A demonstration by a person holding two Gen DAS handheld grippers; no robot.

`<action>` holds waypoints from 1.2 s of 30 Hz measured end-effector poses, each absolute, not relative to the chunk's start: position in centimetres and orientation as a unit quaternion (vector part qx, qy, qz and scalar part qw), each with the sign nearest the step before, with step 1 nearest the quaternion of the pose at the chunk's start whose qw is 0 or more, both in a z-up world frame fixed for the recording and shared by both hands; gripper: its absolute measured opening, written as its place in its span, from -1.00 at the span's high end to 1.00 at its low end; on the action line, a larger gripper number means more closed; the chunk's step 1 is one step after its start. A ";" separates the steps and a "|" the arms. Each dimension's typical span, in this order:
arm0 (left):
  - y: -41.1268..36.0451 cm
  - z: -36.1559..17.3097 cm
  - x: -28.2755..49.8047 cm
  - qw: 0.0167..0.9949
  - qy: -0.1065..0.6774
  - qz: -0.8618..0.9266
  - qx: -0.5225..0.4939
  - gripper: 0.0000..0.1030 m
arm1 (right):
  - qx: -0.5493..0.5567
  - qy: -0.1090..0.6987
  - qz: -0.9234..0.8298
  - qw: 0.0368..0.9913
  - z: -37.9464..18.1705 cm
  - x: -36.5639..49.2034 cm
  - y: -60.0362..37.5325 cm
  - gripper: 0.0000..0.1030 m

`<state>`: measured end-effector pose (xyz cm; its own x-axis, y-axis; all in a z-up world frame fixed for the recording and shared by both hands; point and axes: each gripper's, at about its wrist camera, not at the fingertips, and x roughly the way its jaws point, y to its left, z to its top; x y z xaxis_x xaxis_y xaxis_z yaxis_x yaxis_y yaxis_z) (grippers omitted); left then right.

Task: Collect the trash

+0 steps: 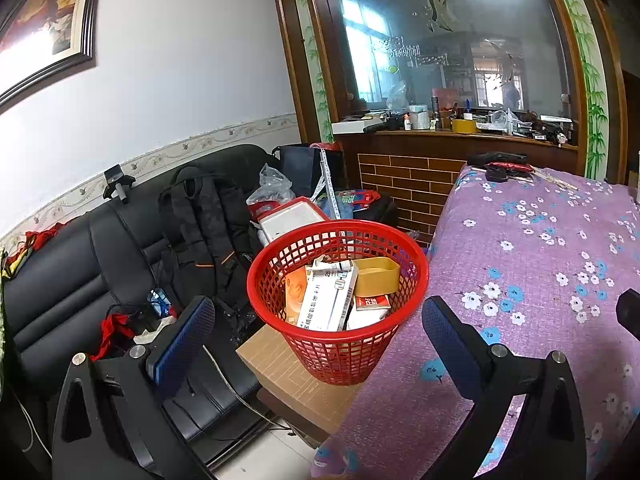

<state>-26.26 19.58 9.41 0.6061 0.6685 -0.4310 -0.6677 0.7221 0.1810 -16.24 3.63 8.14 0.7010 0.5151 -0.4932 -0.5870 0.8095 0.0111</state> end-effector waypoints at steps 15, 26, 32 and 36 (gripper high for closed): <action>19.5 9.4 -26.2 0.896 0.242 0.372 0.002 -1.00 | -0.074 0.245 0.299 0.919 8.2 -16.3 3.6 -0.96; 19.6 9.5 -26.3 0.898 0.242 0.367 0.003 -1.00 | -0.074 0.246 0.298 0.919 8.1 -16.3 3.5 -0.96; 19.5 9.4 -26.4 0.898 0.243 0.368 0.004 -1.00 | -0.074 0.248 0.297 0.919 8.0 -16.3 3.4 -0.97; 19.5 9.5 -26.3 0.897 0.242 0.369 0.005 -1.00 | -0.074 0.250 0.297 0.919 7.9 -16.2 3.3 -0.97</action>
